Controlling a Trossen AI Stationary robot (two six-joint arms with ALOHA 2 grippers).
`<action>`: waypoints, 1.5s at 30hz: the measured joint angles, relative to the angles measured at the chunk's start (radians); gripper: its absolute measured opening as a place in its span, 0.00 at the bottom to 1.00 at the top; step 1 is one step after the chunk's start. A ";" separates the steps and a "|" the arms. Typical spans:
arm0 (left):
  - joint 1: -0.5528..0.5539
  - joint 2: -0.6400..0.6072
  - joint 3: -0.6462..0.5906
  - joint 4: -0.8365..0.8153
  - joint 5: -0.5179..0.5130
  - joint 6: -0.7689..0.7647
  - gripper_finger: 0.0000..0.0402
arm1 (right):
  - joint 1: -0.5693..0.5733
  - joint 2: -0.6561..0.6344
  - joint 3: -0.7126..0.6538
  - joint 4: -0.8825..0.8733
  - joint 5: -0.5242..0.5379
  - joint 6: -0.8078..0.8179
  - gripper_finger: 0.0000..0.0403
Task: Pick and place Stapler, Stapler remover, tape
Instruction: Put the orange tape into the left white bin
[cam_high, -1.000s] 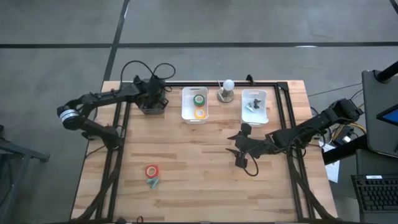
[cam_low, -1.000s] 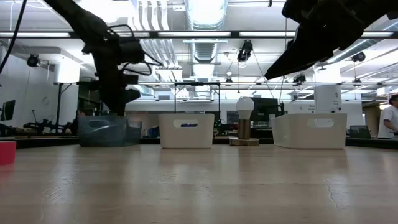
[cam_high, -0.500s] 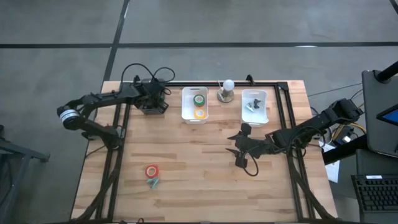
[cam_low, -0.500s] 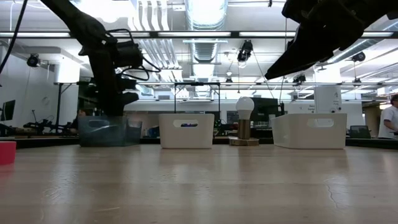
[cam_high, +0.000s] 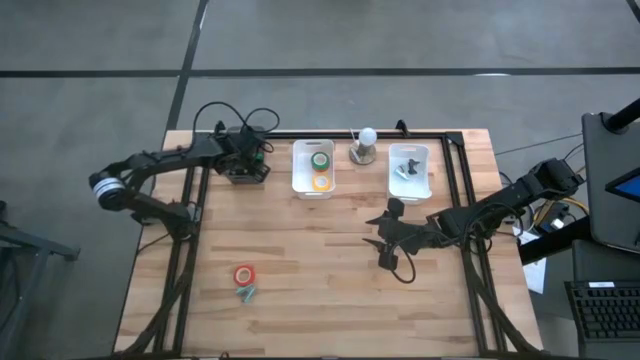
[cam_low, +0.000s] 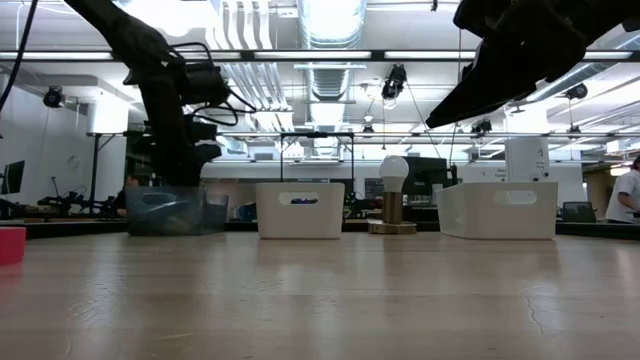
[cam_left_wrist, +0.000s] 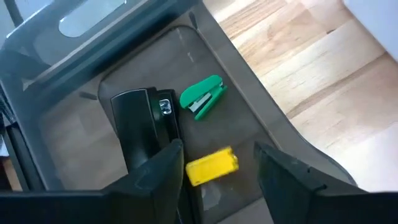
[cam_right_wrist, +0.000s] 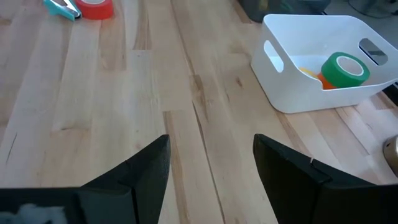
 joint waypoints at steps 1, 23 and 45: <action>-0.002 -0.005 0.001 -0.004 0.004 0.000 0.50 | 0.000 0.000 0.000 0.000 0.000 0.000 0.56; -0.651 -0.357 -0.015 -0.276 0.275 -0.162 0.53 | 0.000 0.000 0.000 0.000 0.000 0.004 0.56; -1.157 -0.030 -0.100 -0.215 0.267 -0.628 0.53 | 0.000 0.000 0.000 0.003 0.001 0.007 0.56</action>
